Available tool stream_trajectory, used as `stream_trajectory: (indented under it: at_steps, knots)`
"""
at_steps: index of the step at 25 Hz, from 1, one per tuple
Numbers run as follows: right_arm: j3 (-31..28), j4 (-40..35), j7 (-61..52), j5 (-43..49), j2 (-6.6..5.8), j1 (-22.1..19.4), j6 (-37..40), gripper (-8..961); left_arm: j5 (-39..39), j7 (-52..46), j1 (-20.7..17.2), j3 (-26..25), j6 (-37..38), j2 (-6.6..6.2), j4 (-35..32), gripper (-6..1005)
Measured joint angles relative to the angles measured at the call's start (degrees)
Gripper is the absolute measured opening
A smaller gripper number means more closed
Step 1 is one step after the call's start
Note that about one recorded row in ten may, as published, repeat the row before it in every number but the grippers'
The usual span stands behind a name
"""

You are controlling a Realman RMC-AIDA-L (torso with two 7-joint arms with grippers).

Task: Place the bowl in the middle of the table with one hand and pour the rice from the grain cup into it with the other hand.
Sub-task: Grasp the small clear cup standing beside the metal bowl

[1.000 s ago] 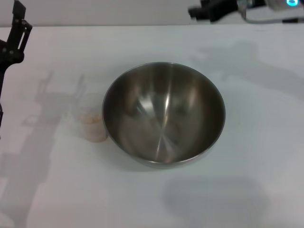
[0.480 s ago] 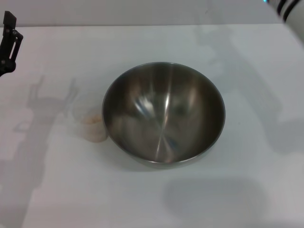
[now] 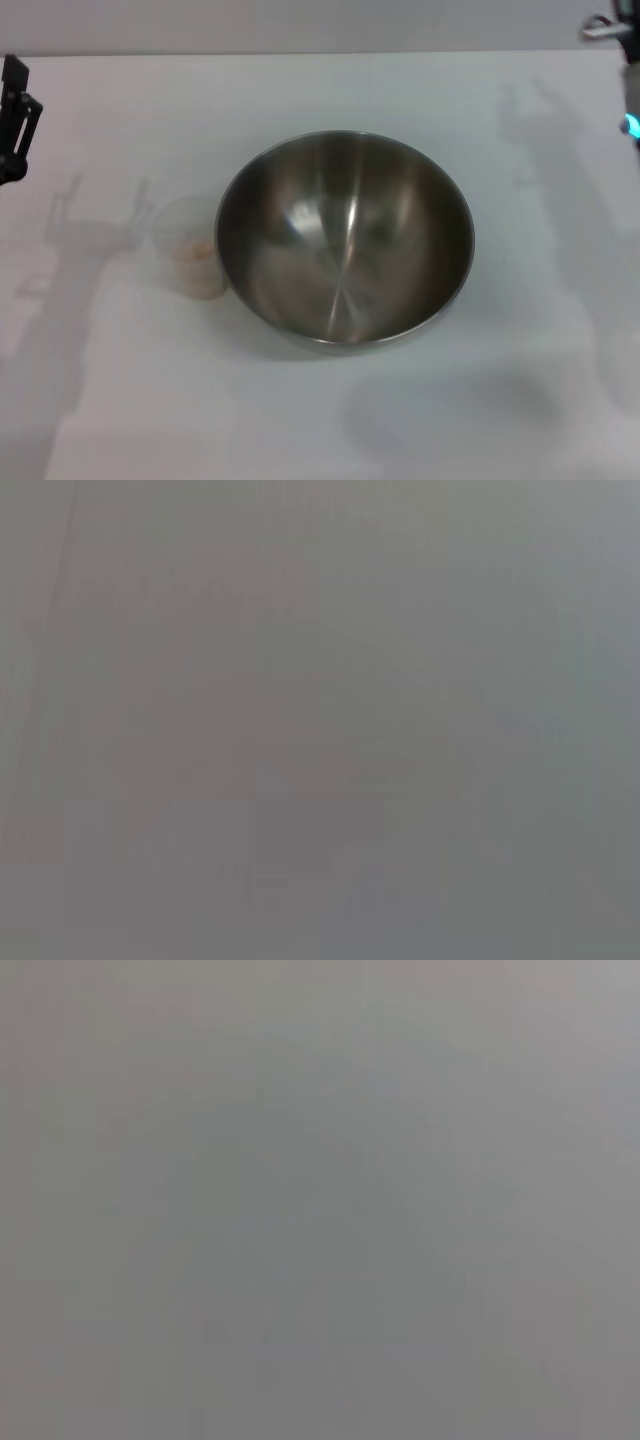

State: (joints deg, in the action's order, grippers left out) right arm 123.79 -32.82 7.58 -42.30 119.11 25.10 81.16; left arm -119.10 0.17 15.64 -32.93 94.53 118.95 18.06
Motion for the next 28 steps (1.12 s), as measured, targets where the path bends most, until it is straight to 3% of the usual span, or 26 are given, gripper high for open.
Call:
stream_trajectory:
  at_steps: [2, 3, 4, 9, 17, 28]
  knots:
    - [-0.4, 9.5, -13.2, 0.0, -0.06, 0.0, 4.9, 366, 0.0, 0.0, -0.7, 1.0, -0.2, 0.06, 0.0, 756]
    - [-0.4, 9.5, -13.2, 0.0, -0.06, 0.0, 4.9, 366, 0.0, 0.0, -1.2, 2.0, -0.6, 0.09, -0.2, 755]
    - [-0.4, 14.6, -17.8, 0.0, -0.13, -0.1, 6.4, 366, 0.0, 0.1, -1.7, 3.2, -1.4, 0.12, -0.3, 755]
    - [-1.1, 20.7, -19.4, -0.4, -0.17, -0.3, 6.8, 365, -0.1, 0.6, -3.0, 6.4, -3.7, 0.10, -0.6, 753]
    - [-3.6, 23.8, -19.2, -0.5, -0.45, 0.5, 5.2, 365, -0.1, 0.7, -5.9, 12.8, -8.4, 0.05, -1.0, 750]
    - [-6.1, 24.8, -19.1, -0.2, -0.71, 3.2, 2.8, 365, 0.0, 0.7, -6.9, 14.9, -13.9, 0.05, -0.9, 746]
